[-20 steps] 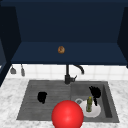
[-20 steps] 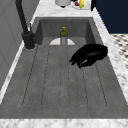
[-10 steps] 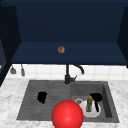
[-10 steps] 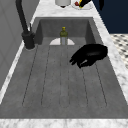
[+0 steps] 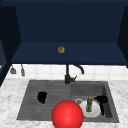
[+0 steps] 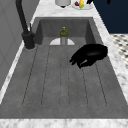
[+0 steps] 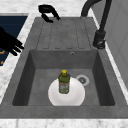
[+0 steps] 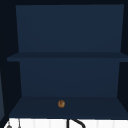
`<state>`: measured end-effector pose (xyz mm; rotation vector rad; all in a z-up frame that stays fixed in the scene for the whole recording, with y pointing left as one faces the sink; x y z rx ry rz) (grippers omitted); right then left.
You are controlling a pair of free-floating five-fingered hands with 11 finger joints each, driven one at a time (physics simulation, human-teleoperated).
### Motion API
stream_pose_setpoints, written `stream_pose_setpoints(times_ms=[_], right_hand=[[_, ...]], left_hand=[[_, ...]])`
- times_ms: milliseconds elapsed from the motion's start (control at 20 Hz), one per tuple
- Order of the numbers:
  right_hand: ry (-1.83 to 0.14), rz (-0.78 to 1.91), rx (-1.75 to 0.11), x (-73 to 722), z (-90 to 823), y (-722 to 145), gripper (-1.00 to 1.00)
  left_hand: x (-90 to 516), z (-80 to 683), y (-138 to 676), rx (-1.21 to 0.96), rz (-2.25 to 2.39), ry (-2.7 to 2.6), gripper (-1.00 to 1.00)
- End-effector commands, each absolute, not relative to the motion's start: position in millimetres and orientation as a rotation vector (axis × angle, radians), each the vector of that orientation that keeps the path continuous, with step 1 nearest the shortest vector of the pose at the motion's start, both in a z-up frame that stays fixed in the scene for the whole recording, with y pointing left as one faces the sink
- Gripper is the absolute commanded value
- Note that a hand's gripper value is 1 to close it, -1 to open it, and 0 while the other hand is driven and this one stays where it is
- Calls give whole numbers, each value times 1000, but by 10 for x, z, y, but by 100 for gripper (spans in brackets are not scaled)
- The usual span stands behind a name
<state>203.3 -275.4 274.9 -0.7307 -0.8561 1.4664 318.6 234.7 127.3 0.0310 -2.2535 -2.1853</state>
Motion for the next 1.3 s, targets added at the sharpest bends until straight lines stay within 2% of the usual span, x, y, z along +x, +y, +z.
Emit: stream_pose_setpoints(times_ms=[0,1250], right_hand=[[-857,1435,-715,1835,2943,-2961,-100],[-849,1448,-728,1176,3300,-4639,-100]], left_hand=[[3186,1273,2347,31,-2185,-2253,0],[3186,1273,2347,31,-2185,-2253,0]])
